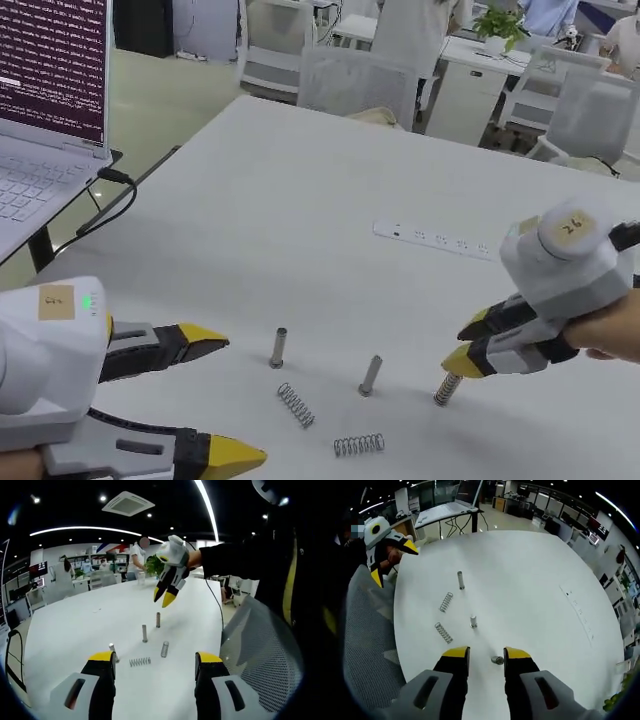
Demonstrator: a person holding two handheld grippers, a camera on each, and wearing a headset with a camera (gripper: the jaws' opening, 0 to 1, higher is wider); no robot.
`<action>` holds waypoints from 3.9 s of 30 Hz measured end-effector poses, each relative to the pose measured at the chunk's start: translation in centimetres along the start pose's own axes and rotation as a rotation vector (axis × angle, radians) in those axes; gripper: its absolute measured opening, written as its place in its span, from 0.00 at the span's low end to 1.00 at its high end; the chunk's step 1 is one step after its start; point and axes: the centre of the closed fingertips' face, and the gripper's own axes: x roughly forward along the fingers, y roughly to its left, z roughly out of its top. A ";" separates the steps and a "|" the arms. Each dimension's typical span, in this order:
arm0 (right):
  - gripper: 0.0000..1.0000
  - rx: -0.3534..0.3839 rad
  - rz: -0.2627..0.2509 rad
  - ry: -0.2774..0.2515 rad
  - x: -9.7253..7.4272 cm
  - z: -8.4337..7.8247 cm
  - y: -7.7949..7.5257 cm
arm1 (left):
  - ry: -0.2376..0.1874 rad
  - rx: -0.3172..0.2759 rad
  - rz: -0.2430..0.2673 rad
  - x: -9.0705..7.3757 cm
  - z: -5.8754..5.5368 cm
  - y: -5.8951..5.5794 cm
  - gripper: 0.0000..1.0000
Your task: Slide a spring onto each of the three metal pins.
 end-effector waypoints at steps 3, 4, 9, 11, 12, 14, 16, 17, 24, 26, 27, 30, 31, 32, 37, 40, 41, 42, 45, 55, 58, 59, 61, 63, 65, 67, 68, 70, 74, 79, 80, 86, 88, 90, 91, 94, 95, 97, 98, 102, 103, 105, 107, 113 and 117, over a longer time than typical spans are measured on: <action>0.24 -0.022 0.021 -0.008 0.1 0.2 1.4 | 0.000 0.000 0.000 0.0 0.0 -0.1 0.60; 0.24 -0.035 0.026 -0.012 0.1 0.3 2.0 | -0.001 0.000 0.000 0.0 0.0 -0.1 0.60; 0.23 -0.067 0.067 -0.020 0.8 0.5 4.2 | 0.000 0.003 0.000 -0.1 0.0 -0.2 0.59; 0.22 -0.077 0.083 -0.018 1.4 0.5 4.9 | 0.000 0.003 -0.002 -0.1 0.1 -0.2 0.59; 0.22 -0.077 0.092 -0.017 1.6 0.4 5.2 | -0.001 0.004 -0.002 -0.1 0.1 -0.3 0.59; 0.22 -0.085 0.116 -0.013 2.4 0.3 6.0 | -0.001 0.005 -0.004 0.0 0.1 -0.3 0.59; 0.22 -0.086 0.137 -0.002 3.1 0.0 6.5 | 0.002 0.006 -0.004 0.0 0.1 -0.4 0.59; 0.22 -0.091 0.150 0.003 3.7 -0.1 6.9 | 0.001 0.006 -0.005 0.0 0.1 -0.4 0.59; 0.21 -0.119 0.192 0.047 6.3 -1.0 8.2 | 0.004 0.003 -0.001 -0.1 0.0 -0.2 0.59; 0.20 -0.133 0.193 0.062 6.9 -1.2 8.3 | 0.005 0.003 -0.002 -0.1 0.0 -0.3 0.59; 0.20 -0.134 0.196 0.064 7.2 -1.3 8.3 | 0.005 0.003 -0.003 -0.1 0.0 -0.3 0.59; 0.19 -0.150 0.202 0.077 7.9 -1.4 8.4 | 0.006 0.003 -0.005 0.0 -0.1 -0.4 0.59; 0.19 -0.153 0.202 0.079 8.0 -1.5 8.4 | 0.007 0.003 -0.005 0.0 -0.1 -0.4 0.59; 0.18 -0.160 0.206 0.083 8.1 -1.5 8.5 | 0.007 0.003 -0.005 0.0 -0.1 -0.4 0.59; 0.17 -0.155 0.218 0.086 9.0 -1.6 8.3 | 0.008 0.000 -0.003 -0.1 -0.1 -0.5 0.59; 0.16 -0.159 0.219 0.094 9.3 -1.8 8.3 | 0.007 0.000 -0.002 -0.2 -0.1 -0.5 0.58; 0.15 -0.165 0.216 0.102 9.4 -2.0 8.2 | 0.006 -0.001 -0.002 -0.2 -0.1 -0.5 0.58; 0.15 -0.167 0.217 0.105 9.5 -2.1 8.2 | 0.006 -0.003 -0.002 -0.2 -0.1 -0.5 0.58; 0.15 -0.168 0.218 0.111 9.5 -2.3 8.2 | 0.006 -0.004 -0.002 -0.2 -0.1 -0.5 0.58; 0.13 -0.192 0.215 0.131 9.4 -3.2 8.3 | 0.004 -0.008 -0.002 -0.1 -0.1 -0.4 0.57; 0.12 -0.212 0.212 0.132 9.5 -3.5 8.3 | 0.005 -0.008 -0.004 -0.1 -0.1 -0.5 0.57; 0.12 -0.221 0.208 0.128 9.5 -3.5 8.3 | 0.005 -0.008 -0.004 -0.1 -0.1 -0.5 0.57; 0.11 -0.222 0.209 0.125 9.4 -3.4 8.3 | 0.004 -0.008 -0.002 -0.1 0.0 -0.5 0.57; 0.11 -0.246 0.207 0.125 9.4 -3.5 8.4 | 0.005 -0.007 -0.002 -0.2 0.0 -0.5 0.57; 0.13 -0.254 0.224 0.115 9.4 -3.3 8.8 | 0.005 -0.008 -0.002 -0.2 0.0 -0.5 0.57; 0.15 -0.256 0.225 0.110 9.4 -3.2 8.9 | 0.005 -0.008 -0.001 -0.2 -0.1 -0.5 0.57; 0.14 -0.261 0.221 0.111 9.5 -3.2 8.8 | 0.004 -0.009 0.000 -0.3 -0.1 -0.5 0.57; 0.12 -0.271 0.220 0.112 9.5 -3.2 8.7 | 0.005 -0.009 0.001 -0.3 -0.1 -0.5 0.57; 0.11 -0.298 0.221 0.118 9.4 -3.5 8.7 | 0.003 -0.009 0.003 -0.3 0.0 -0.5 0.57; 0.09 -0.315 0.214 0.116 9.5 -3.6 8.5 | 0.004 -0.011 0.001 -0.1 -0.1 -0.4 0.57; 0.09 -0.315 0.214 0.115 9.5 -3.6 8.5 | 0.006 -0.012 -0.002 0.0 -0.2 -0.5 0.56; 0.08 -0.294 0.220 0.097 8.8 -2.9 8.7 | 0.012 -0.005 -0.015 0.1 -0.4 -0.8 0.56; 0.08 -0.281 0.226 0.084 8.2 -2.3 8.8 | 0.016 -0.002 -0.022 0.3 -0.4 -0.9 0.55; 0.08 -0.287 0.222 0.082 7.8 -1.9 8.9 | 0.022 0.000 -0.033 0.6 -0.6 -1.1 0.55; 0.08 -0.285 0.224 0.083 7.6 -1.8 9.0 | 0.025 0.001 -0.044 0.8 -0.7 -1.2 0.54; 0.08 -0.290 0.240 0.068 6.6 -0.8 9.8 | 0.033 0.010 -0.057 1.1 -0.9 -1.4 0.54; 0.08 -0.294 0.251 0.058 6.2 -0.4 10.3 | 0.033 0.011 -0.064 1.2 -0.9 -1.5 0.53; 0.08 -0.306 0.268 0.029 5.3 0.8 11.2 | 0.029 0.011 -0.070 1.2 -0.9 -1.5 0.52; 0.08 -0.322 0.270 0.021 5.0 1.3 11.5 | 0.028 0.011 -0.075 1.3 -0.9 -1.6 0.51; 0.08 -0.365 0.298 -0.018 3.5 3.5 13.1 | 0.023 0.026 -0.088 1.3 -0.8 -1.8 0.46; 0.08 -0.373 0.304 -0.021 3.3 3.8 13.5 | 0.020 0.030 -0.092 1.3 -0.7 -1.8 0.44; 0.08 -0.410 0.306 -0.025 3.0 4.5 14.0 | 0.020 0.040 -0.098 1.3 -0.8 -1.9 0.39; 0.08 -0.430 0.319 -0.030 2.7 5.1 14.8 | 0.015 0.052 -0.104 1.2 -0.7 -2.1 0.35; 0.08 -0.472 0.341 -0.034 2.4 6.2 16.0 | 0.009 0.089 -0.131 1.3 -0.6 -2.9 0.20; 0.08 -0.482 0.346 -0.033 2.3 6.3 16.2 | 0.006 0.109 -0.146 1.3 -0.6 -3.3 0.13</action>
